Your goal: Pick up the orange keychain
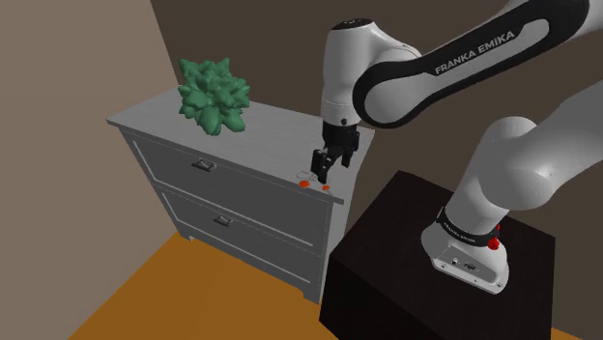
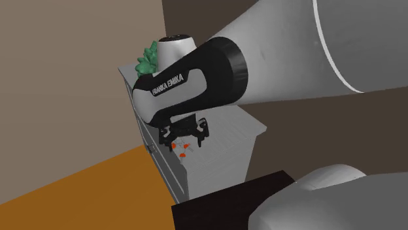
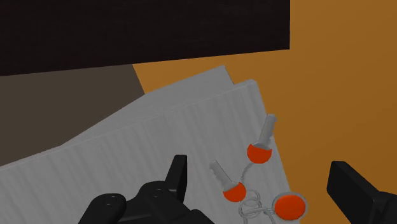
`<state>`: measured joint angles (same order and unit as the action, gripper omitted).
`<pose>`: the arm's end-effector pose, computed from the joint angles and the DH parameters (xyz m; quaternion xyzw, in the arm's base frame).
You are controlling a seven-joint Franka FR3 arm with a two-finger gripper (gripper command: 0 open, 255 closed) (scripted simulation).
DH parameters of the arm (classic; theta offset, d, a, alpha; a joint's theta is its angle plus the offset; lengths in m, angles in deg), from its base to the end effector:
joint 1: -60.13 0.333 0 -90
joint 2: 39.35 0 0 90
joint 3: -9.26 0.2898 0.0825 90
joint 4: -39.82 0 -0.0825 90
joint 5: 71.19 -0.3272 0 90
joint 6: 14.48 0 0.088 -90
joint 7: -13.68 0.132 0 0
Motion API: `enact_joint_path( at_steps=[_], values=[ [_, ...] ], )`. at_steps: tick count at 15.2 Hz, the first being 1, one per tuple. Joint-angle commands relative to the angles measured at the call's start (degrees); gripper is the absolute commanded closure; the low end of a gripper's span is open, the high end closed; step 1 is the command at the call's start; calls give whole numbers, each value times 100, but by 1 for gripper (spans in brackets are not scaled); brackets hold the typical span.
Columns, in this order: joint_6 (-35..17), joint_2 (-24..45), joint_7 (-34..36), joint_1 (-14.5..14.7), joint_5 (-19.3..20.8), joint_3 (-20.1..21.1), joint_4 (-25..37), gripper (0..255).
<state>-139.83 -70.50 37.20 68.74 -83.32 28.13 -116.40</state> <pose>0.2886 0.1529 0.3624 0.9987 -0.0504 -0.0047 0.0001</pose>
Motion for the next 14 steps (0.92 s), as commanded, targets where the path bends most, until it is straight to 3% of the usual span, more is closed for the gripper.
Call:
enact_joint_path(
  at_steps=[1, 8, 10, 11, 14],
  values=[
    [-351, 302, 121, -7, -23, 129, 46, 0],
    [-1123, 795, 154, -40, -33, 262, -236, 0],
    [-1123, 795, 154, -40, -33, 262, -237, 0],
    [-1131, 808, 148, -47, -27, 258, -232, 255],
    [-1135, 810, 146, -49, -25, 257, -234, 255]
  ],
)
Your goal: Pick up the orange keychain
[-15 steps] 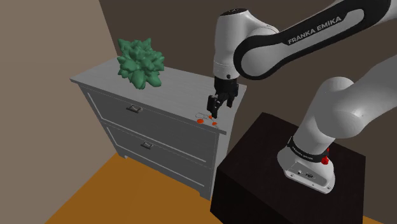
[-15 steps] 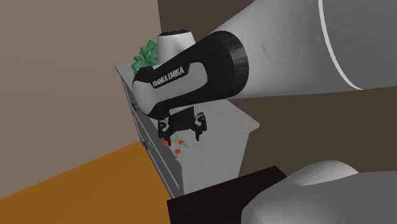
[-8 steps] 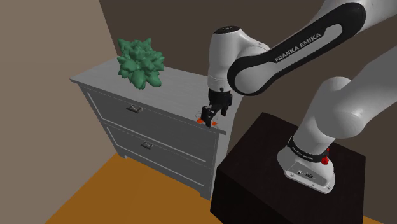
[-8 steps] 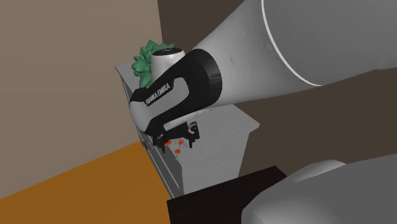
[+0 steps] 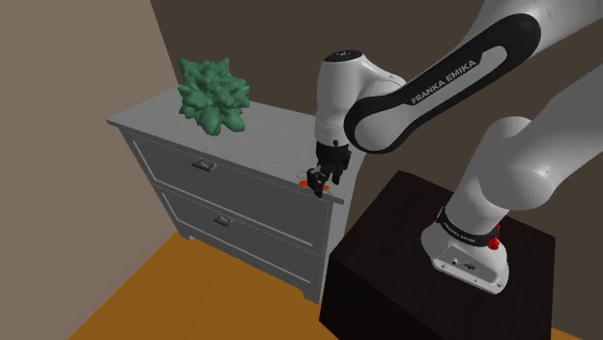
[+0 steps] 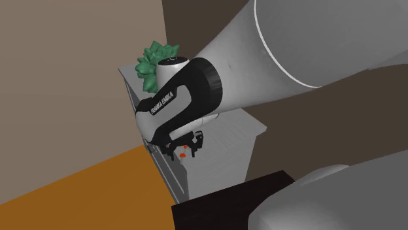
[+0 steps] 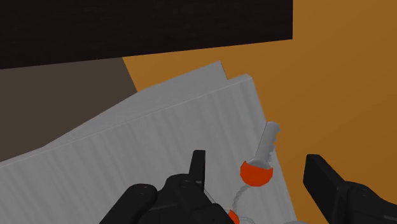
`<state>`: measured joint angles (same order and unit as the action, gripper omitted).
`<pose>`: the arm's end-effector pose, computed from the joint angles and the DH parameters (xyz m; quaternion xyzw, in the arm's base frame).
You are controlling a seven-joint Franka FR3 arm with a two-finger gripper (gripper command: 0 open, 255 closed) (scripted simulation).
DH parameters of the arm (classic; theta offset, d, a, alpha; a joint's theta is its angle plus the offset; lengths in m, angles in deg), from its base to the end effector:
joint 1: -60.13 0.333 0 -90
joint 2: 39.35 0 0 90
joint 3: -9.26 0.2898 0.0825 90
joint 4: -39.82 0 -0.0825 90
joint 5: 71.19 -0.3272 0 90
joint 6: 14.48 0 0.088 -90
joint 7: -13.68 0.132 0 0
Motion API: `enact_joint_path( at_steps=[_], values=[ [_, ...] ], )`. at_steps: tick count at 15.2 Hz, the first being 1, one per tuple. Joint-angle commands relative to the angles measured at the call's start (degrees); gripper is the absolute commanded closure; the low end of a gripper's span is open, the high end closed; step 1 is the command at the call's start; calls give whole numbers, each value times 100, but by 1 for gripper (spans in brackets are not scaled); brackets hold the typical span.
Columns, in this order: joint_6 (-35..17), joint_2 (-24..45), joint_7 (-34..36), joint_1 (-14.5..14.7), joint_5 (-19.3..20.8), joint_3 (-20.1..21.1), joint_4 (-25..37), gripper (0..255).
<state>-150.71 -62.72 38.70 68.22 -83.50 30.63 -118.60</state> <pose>0.2999 0.1629 0.3194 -0.9986 0.0529 -0.0022 0.0030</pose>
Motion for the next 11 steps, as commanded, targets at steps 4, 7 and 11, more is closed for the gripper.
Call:
enact_joint_path(
  at_steps=[4, 7, 11],
  values=[
    [-37, 31, -4, 1, -5, 7, -4, 255],
    [70, -56, -2, 22, -15, -9, 17, 255],
    [480, -324, -19, 43, -11, -82, 161, 255]
  ],
)
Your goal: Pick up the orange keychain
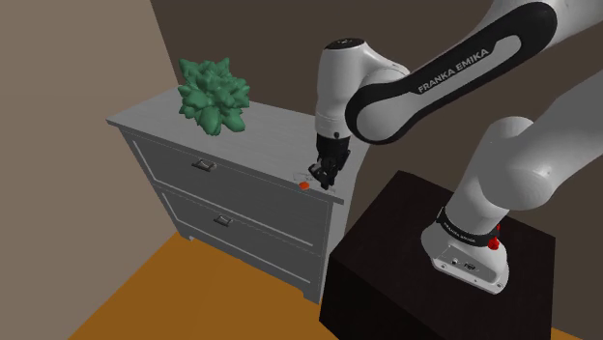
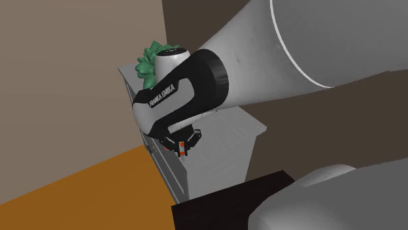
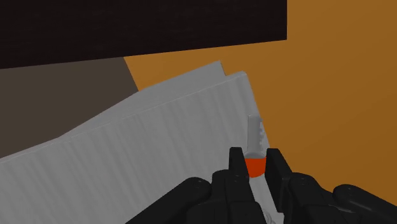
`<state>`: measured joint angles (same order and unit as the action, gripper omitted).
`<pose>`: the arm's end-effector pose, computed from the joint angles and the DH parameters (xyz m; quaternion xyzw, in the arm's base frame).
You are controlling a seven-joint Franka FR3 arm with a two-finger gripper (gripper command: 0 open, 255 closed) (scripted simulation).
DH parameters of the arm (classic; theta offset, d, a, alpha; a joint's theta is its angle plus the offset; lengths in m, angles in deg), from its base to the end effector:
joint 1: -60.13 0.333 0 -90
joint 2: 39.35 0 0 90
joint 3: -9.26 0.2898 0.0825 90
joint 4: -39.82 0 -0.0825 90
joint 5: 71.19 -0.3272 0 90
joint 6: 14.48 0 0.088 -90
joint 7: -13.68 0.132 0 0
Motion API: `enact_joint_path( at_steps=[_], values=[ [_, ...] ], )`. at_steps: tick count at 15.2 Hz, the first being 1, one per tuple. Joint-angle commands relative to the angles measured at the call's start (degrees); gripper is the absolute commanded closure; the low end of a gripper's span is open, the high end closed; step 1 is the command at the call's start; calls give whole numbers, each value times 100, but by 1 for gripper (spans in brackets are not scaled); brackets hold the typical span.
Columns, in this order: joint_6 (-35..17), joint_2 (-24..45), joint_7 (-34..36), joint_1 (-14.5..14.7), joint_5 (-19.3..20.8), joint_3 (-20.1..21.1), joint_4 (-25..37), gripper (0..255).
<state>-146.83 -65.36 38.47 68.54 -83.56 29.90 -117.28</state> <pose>0.2982 0.1628 0.3374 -0.9986 0.0524 -0.0025 0.0036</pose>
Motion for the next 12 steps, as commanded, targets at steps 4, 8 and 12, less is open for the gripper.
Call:
enact_joint_path(
  at_steps=[4, 8, 12],
  values=[
    [488, -290, -7, 21, 11, -75, 196, 255],
    [869, -485, -13, 23, 35, -139, 383, 255],
    [1068, -577, -14, 23, 51, -173, 492, 255]
  ],
)
